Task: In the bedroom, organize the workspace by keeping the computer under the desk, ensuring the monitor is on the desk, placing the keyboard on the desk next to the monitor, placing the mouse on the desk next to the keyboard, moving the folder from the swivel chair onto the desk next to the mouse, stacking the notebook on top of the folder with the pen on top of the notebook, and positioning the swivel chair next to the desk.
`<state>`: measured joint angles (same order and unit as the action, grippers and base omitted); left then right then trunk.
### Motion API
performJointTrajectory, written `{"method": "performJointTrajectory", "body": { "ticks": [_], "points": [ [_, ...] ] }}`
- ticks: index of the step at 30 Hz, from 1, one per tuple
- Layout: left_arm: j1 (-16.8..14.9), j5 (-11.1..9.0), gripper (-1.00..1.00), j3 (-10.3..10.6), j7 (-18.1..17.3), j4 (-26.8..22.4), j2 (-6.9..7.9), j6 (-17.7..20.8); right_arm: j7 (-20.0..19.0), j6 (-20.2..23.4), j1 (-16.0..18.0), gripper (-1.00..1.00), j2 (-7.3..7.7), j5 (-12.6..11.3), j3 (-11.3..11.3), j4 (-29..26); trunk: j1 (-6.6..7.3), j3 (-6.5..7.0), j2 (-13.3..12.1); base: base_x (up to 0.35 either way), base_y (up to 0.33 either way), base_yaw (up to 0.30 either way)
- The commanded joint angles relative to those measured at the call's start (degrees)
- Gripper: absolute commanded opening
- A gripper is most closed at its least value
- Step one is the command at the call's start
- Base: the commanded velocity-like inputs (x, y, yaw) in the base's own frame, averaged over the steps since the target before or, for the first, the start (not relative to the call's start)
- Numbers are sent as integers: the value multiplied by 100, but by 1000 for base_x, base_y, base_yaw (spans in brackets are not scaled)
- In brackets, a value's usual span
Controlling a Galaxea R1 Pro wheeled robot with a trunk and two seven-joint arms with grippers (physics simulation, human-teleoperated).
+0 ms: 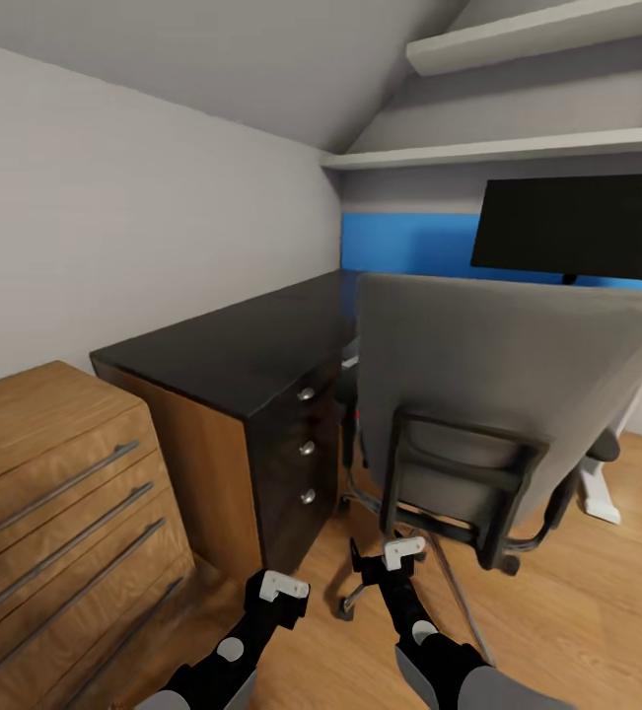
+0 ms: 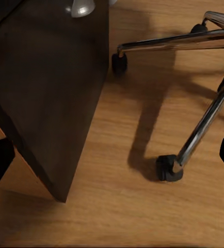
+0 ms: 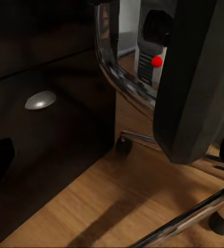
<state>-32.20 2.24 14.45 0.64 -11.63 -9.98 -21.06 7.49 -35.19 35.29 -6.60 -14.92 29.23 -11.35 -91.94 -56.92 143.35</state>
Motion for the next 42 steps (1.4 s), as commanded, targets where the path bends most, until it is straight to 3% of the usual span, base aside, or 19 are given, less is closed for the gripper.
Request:
{"method": "performJointTrajectory", "body": {
  "ticks": [1, 23, 31, 42],
  "points": [
    [-5, 23, 100, -2, 7, 10, -2, -21, 25, -14, 4, 100, 1, -18, 74, 2, 1, -5, 2, 0, 0, 256],
    [-5, 22, 100, 2, 6, 12, -2, -21, 30, -14, 4, 100, 1, -13, 74, 1, 1, -5, 2, 0, 0, 194],
    [-5, 22, 100, -3, 7, 12, -2, -21, 26, -14, 4, 100, 1, -11, 74, 1, 1, 14, 2, 0, 18, -104],
    [-5, 14, 100, -10, 51, 10, -2, -36, 25, -14, 4, 100, 1, -11, 74, 1, 1, 62, 2, 0, 218, -226]
  ]
}}
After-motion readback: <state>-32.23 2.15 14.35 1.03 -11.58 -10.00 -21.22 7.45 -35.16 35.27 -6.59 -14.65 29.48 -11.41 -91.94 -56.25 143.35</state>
